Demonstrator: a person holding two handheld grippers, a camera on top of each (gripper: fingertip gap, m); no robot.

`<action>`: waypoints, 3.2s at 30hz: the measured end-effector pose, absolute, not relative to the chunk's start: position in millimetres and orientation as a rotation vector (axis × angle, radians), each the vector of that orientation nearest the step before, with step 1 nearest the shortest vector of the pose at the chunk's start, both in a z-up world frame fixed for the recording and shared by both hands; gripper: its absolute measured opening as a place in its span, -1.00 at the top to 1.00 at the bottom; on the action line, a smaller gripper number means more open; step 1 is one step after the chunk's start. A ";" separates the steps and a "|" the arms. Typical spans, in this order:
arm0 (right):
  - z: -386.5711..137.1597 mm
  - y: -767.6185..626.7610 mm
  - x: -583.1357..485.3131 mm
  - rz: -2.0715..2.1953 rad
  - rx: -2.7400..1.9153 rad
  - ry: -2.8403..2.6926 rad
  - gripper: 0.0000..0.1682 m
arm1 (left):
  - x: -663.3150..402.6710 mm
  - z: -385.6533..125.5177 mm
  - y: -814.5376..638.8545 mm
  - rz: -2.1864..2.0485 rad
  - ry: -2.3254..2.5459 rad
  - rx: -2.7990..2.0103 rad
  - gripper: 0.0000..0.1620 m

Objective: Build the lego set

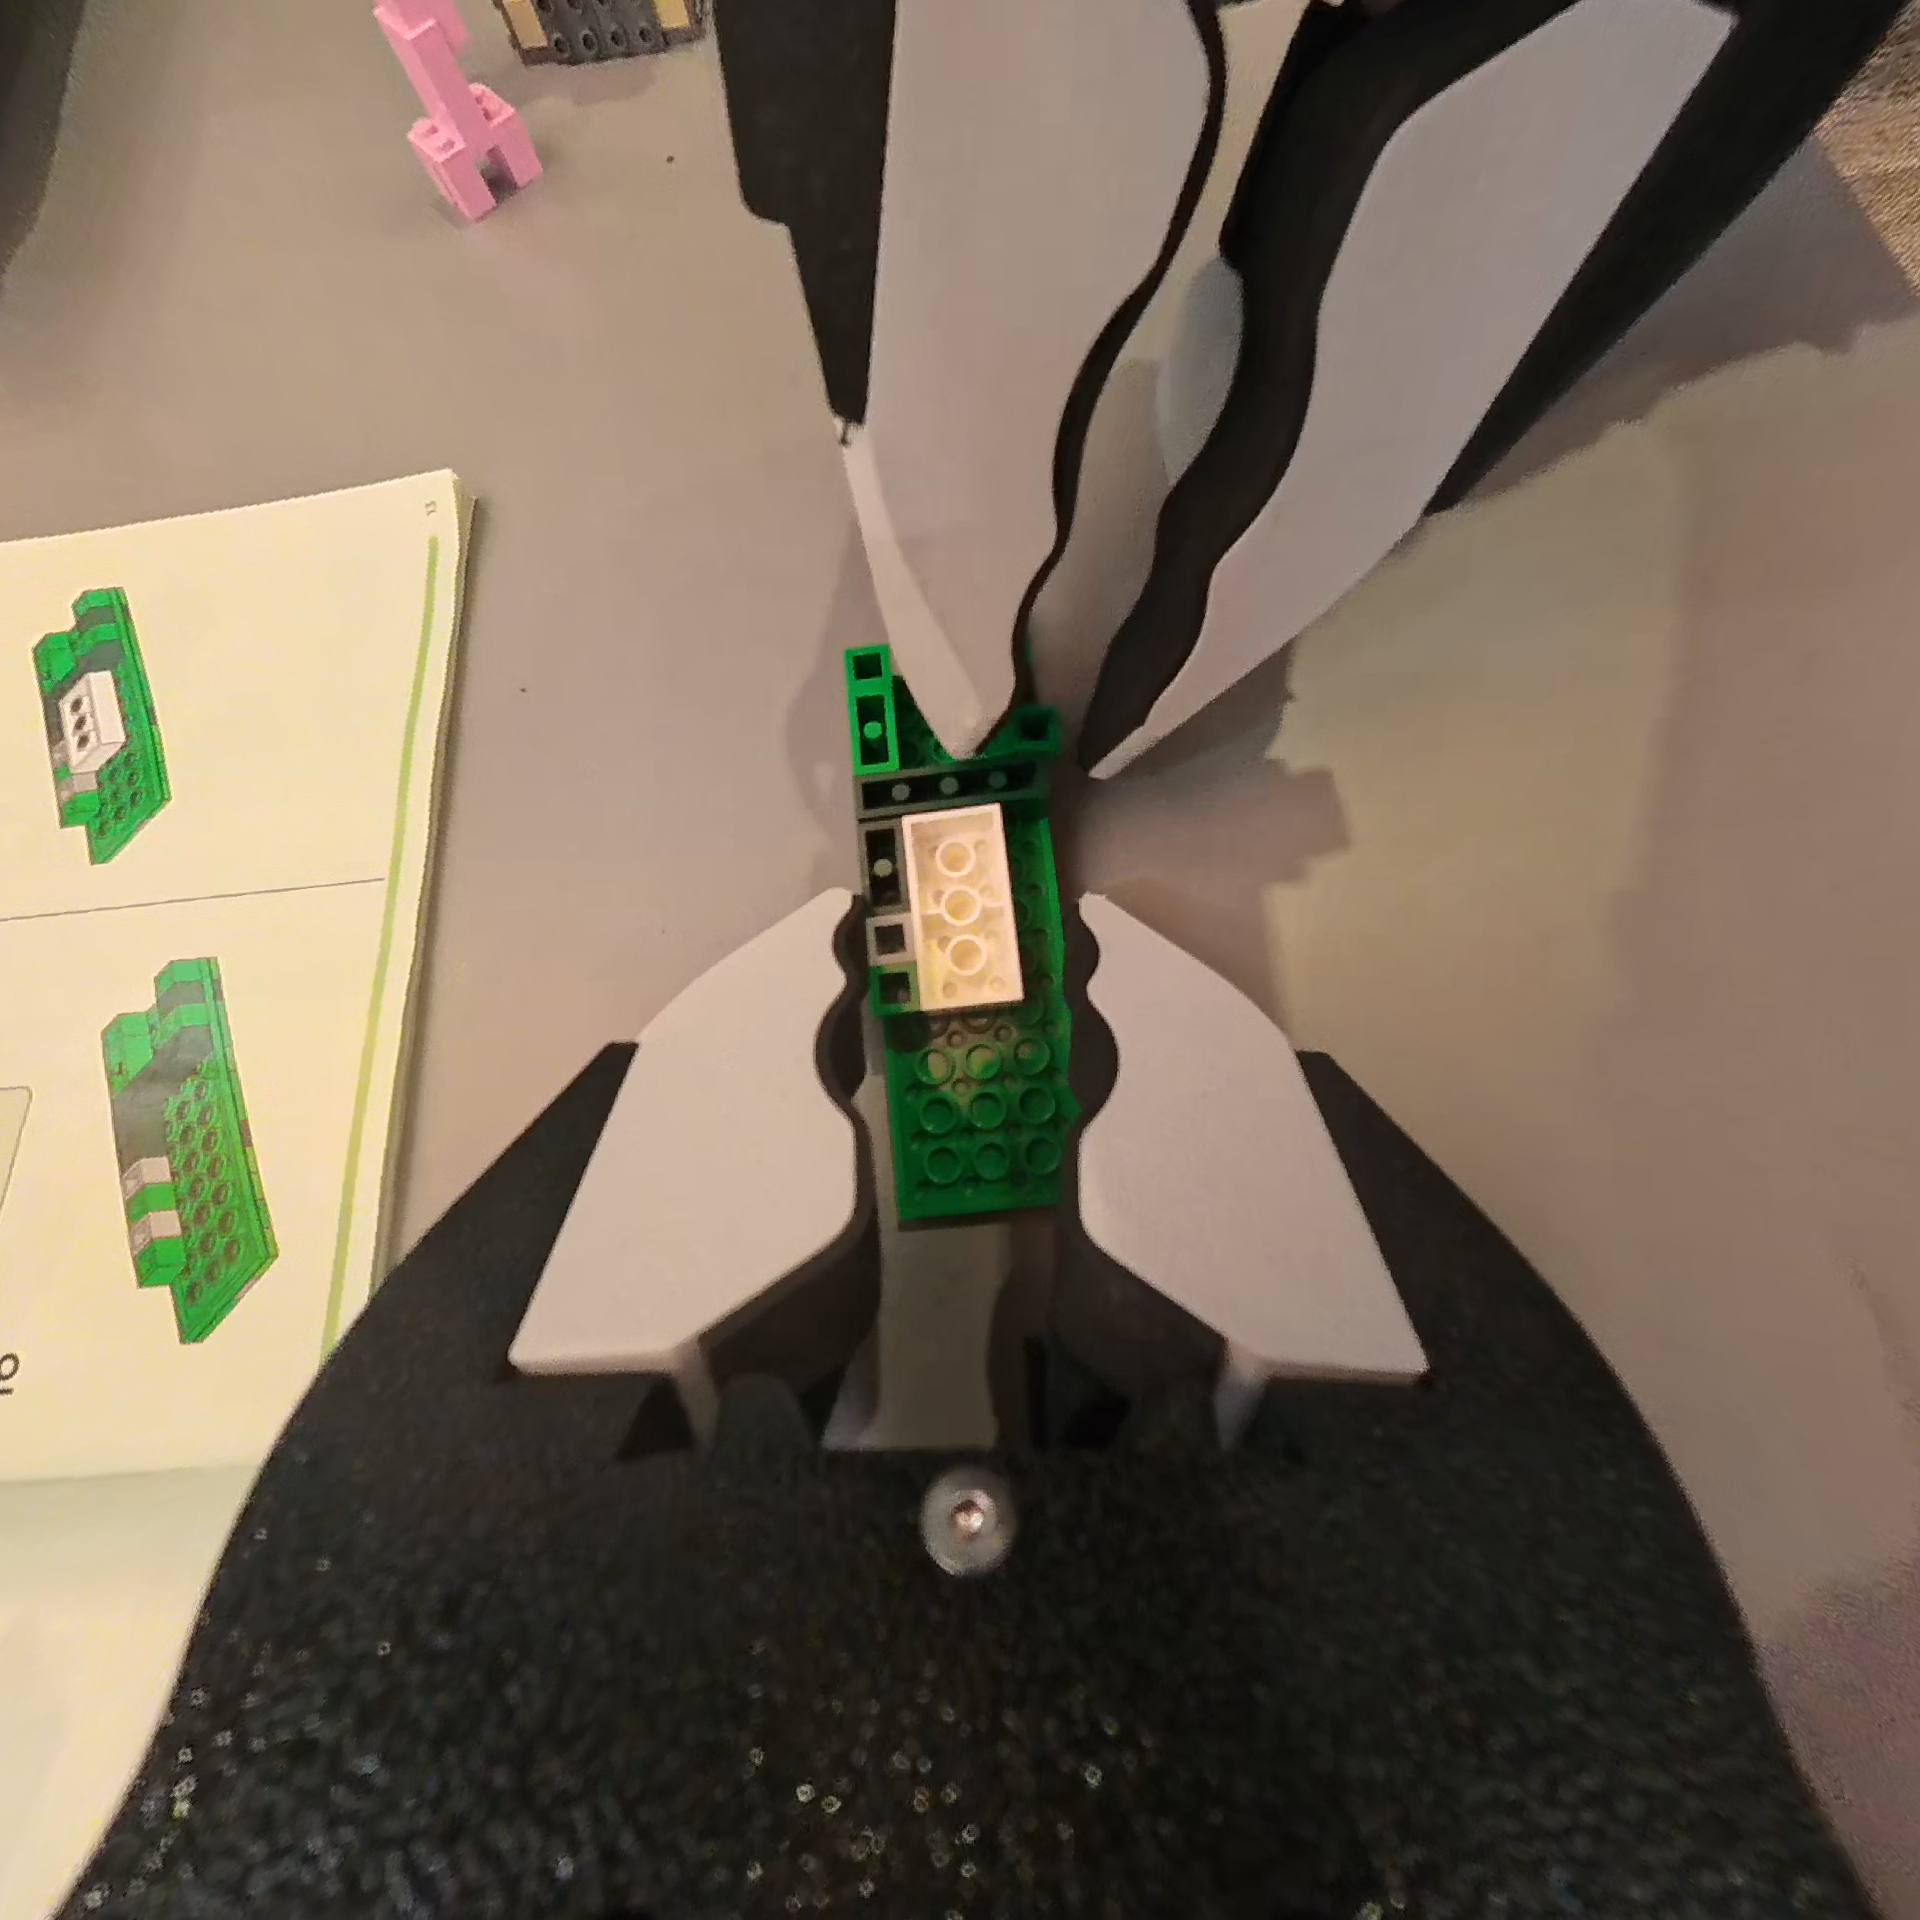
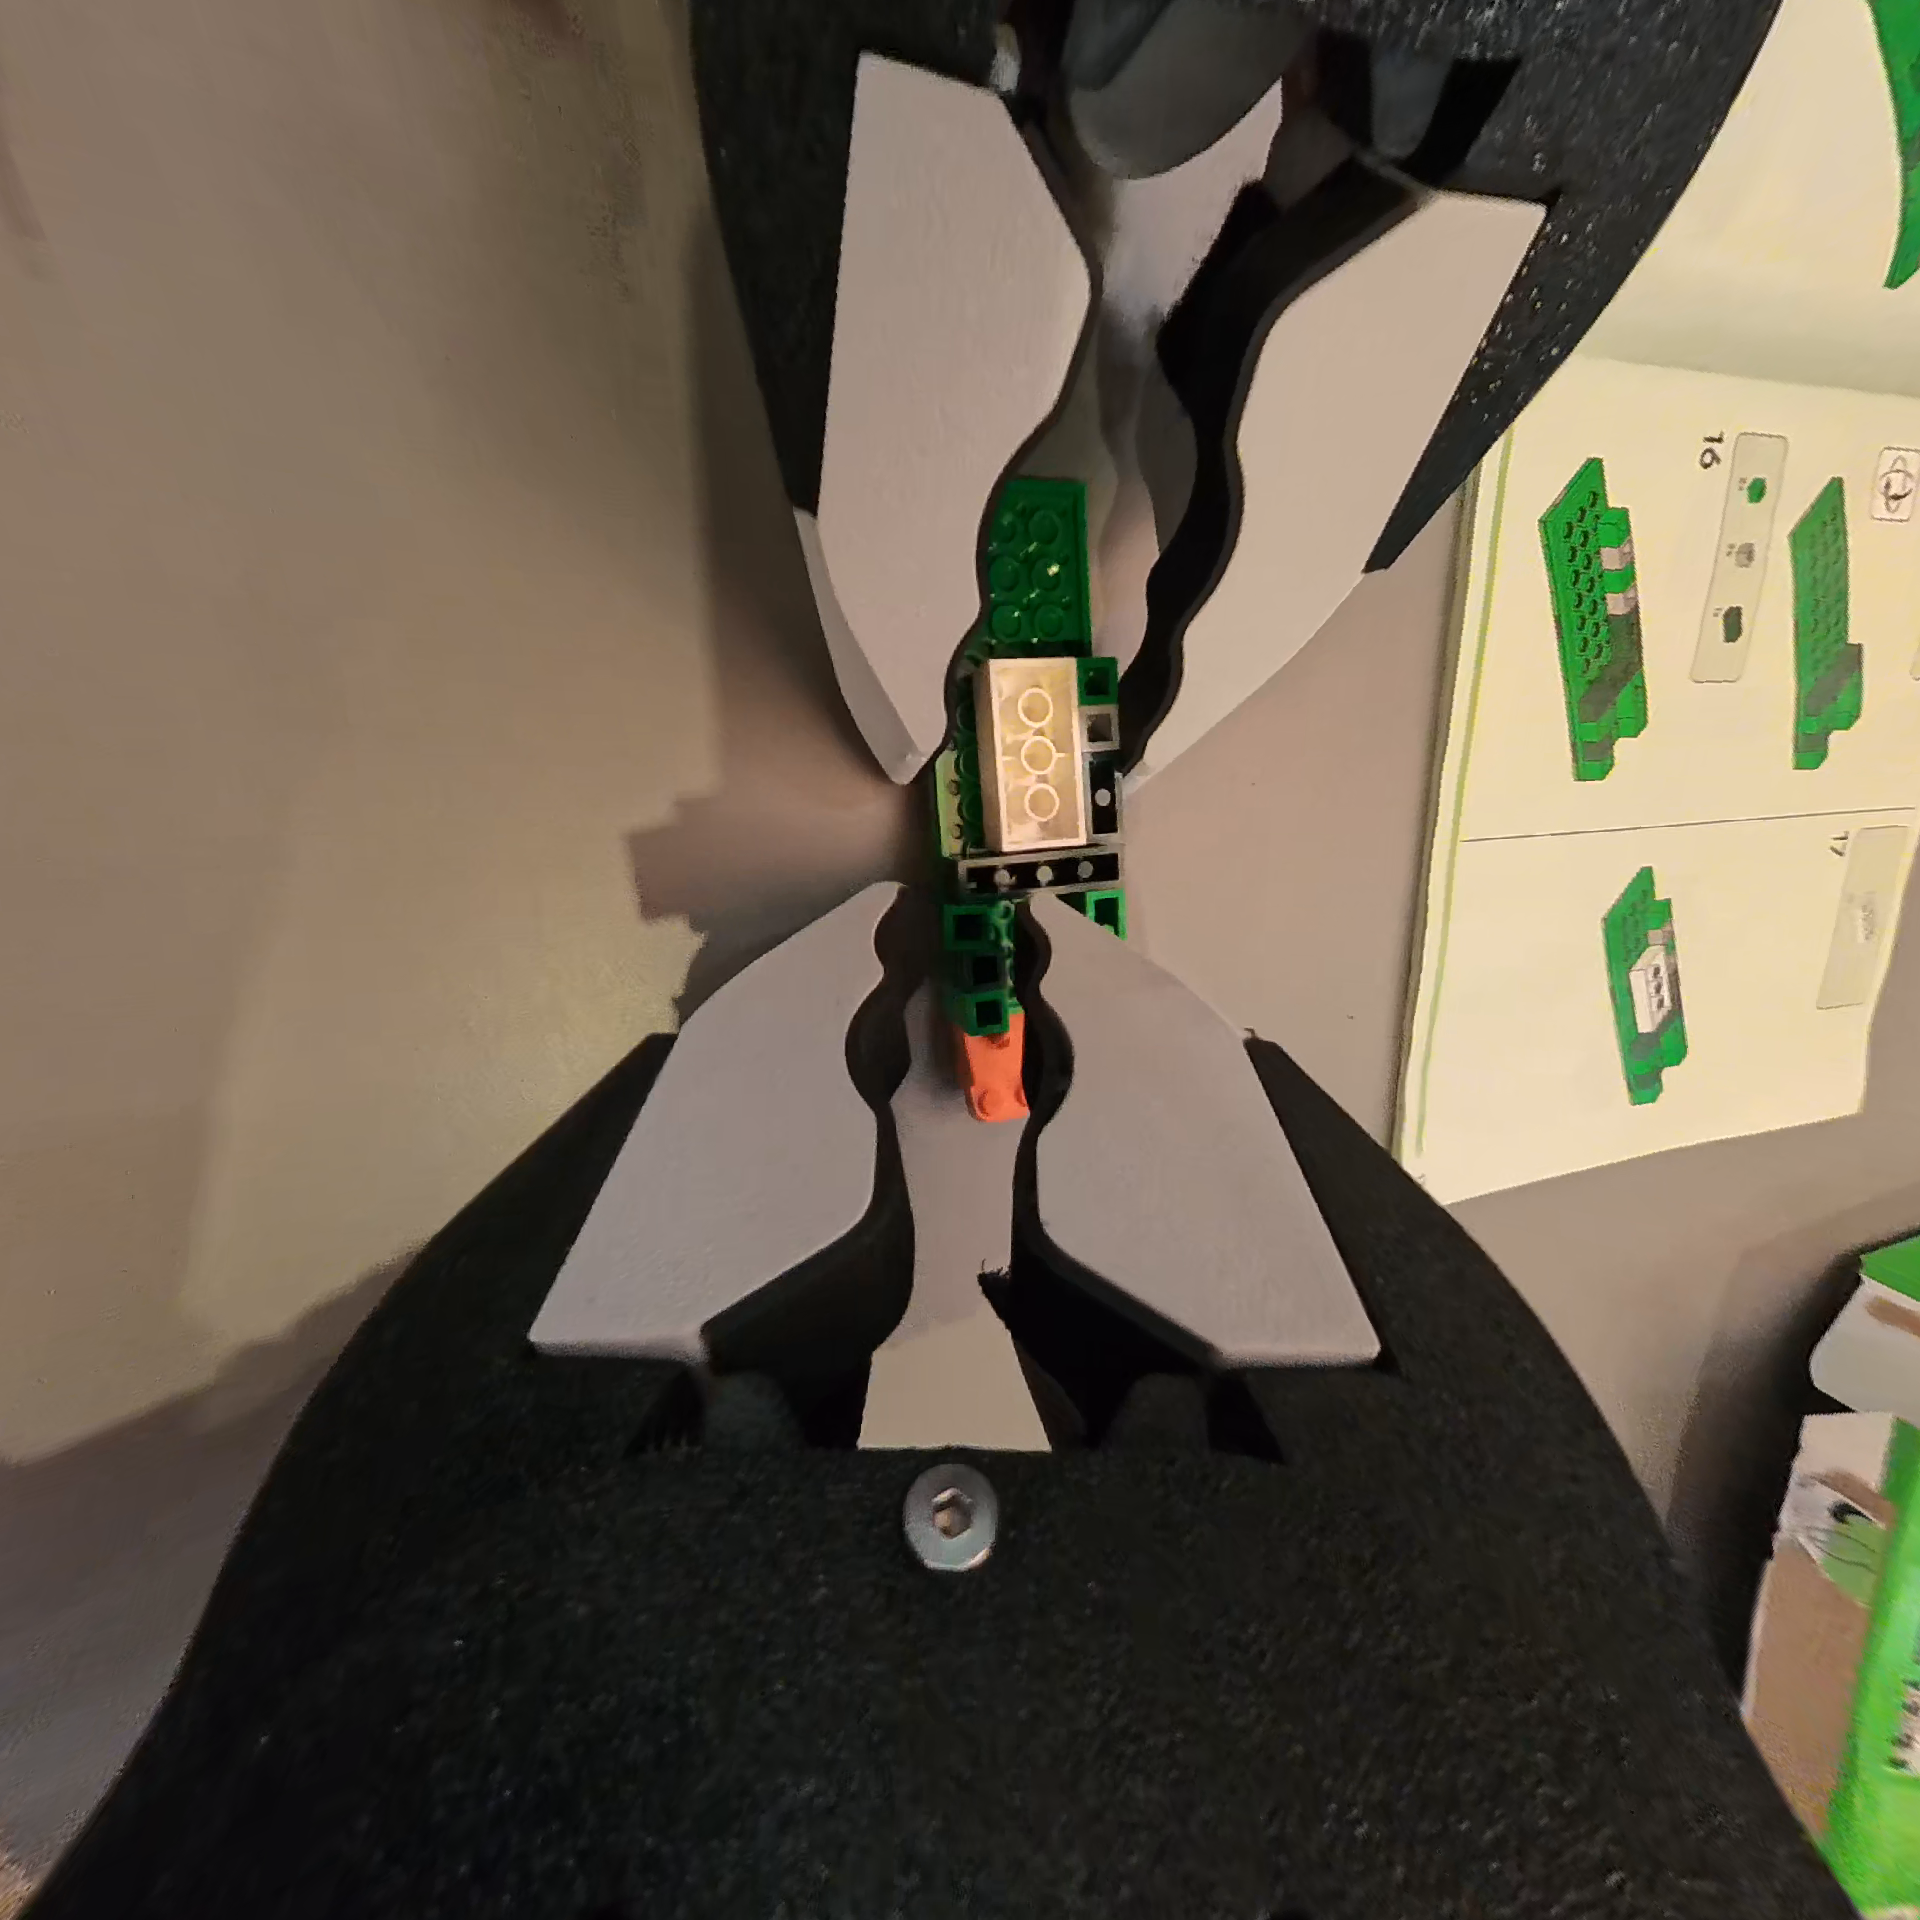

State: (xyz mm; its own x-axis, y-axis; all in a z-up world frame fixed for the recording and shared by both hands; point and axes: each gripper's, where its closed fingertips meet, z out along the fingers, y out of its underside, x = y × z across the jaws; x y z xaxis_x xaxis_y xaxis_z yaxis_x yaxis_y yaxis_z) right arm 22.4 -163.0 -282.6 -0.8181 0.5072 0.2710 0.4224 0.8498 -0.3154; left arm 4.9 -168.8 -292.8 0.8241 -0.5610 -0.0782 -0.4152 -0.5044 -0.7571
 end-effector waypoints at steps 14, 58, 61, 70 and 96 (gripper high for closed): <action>-276.1 -160.2 20.0 0.385 -0.671 -2.650 0.87 | 4.7 -292.8 -168.9 -0.222 0.716 -2.176 0.56; -262.3 -161.3 13.4 0.795 -1.013 -2.082 1.00 | 4.9 -292.7 -168.0 -0.241 0.702 -2.172 0.56; -270.4 -159.1 14.2 0.784 -1.052 -2.113 1.00 | 5.0 -292.8 -168.0 -0.242 0.702 -2.171 0.56; -275.4 -158.1 12.8 0.802 -1.070 -2.126 1.00 | 5.7 -292.6 -167.4 -0.249 0.697 -2.168 0.56; -247.6 -153.5 10.5 0.119 -0.339 -1.908 0.53 | 1.5 -267.5 -165.6 -0.317 0.576 -2.133 0.57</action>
